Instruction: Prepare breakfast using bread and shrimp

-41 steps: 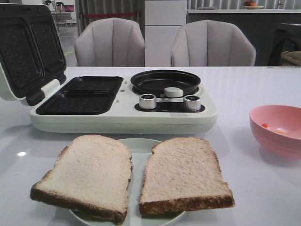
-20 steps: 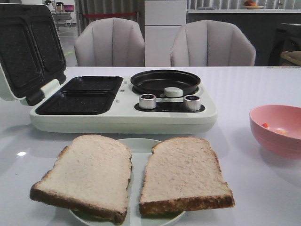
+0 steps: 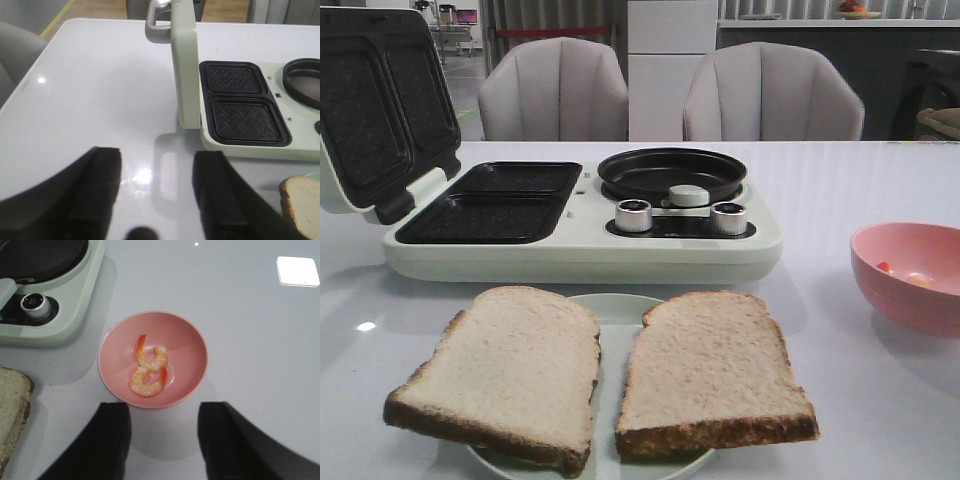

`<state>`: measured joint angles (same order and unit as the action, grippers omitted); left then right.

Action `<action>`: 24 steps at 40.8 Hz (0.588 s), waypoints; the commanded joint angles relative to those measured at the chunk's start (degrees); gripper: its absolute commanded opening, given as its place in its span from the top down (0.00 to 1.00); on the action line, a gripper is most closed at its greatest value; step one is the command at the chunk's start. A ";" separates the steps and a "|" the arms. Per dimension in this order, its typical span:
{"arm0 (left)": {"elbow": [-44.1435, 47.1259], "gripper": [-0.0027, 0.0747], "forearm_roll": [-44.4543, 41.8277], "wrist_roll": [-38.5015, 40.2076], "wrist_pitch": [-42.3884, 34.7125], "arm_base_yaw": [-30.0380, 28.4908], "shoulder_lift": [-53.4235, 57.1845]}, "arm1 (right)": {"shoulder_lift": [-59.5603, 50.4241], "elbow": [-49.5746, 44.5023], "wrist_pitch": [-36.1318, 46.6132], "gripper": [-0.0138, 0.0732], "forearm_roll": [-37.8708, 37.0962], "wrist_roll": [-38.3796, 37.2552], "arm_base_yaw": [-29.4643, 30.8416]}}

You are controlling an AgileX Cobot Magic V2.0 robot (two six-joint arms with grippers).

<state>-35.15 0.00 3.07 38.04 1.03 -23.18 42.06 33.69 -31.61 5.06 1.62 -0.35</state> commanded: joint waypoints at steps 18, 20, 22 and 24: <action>-2.38 0.26 0.00 -11.88 -5.01 16.28 -8.22 | -0.02 1.84 4.33 0.25 -0.51 0.56 0.31; -2.38 0.26 -0.73 -15.02 -4.62 20.66 -9.53 | -0.02 1.84 4.33 0.25 -0.51 0.56 0.31; -2.28 0.26 -2.23 -16.65 -4.48 25.13 -10.65 | -0.02 1.84 4.33 0.25 -0.51 0.56 0.31; -1.84 0.26 -5.15 -16.76 -4.48 29.55 -12.08 | -0.02 1.84 4.33 0.25 -0.51 0.56 0.31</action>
<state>-35.35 -1.85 -11.74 38.04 24.02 -33.09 42.06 33.69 -31.61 5.06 1.73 -0.35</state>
